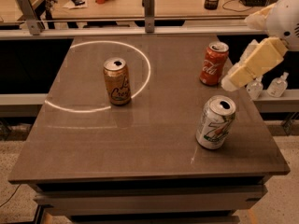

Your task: Pick orange can

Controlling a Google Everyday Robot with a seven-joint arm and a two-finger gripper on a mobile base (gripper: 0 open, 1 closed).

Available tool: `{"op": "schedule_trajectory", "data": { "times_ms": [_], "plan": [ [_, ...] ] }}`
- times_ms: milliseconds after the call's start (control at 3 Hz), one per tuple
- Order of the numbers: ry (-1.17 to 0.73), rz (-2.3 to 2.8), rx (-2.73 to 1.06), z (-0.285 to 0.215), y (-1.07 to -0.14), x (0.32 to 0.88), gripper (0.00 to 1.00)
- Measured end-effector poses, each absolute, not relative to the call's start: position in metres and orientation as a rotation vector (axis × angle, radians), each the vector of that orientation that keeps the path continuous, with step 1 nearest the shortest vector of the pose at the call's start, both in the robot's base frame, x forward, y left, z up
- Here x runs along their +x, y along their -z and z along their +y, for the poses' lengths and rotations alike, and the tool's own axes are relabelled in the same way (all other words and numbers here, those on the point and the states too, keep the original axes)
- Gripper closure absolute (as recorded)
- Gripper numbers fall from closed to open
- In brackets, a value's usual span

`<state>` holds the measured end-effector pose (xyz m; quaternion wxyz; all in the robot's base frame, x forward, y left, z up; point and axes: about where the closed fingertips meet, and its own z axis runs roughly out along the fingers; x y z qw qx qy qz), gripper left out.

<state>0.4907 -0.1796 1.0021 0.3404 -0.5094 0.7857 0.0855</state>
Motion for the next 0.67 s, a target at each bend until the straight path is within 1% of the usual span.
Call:
{"op": "schedule_trajectory", "data": {
  "times_ms": [333,667],
  "plan": [
    [-0.4,1.882,-1.284,-0.138,-1.023,0.501,0.0],
    [-0.508,1.772,-1.296,-0.091,-1.041,0.502,0.0]
  ]
}}
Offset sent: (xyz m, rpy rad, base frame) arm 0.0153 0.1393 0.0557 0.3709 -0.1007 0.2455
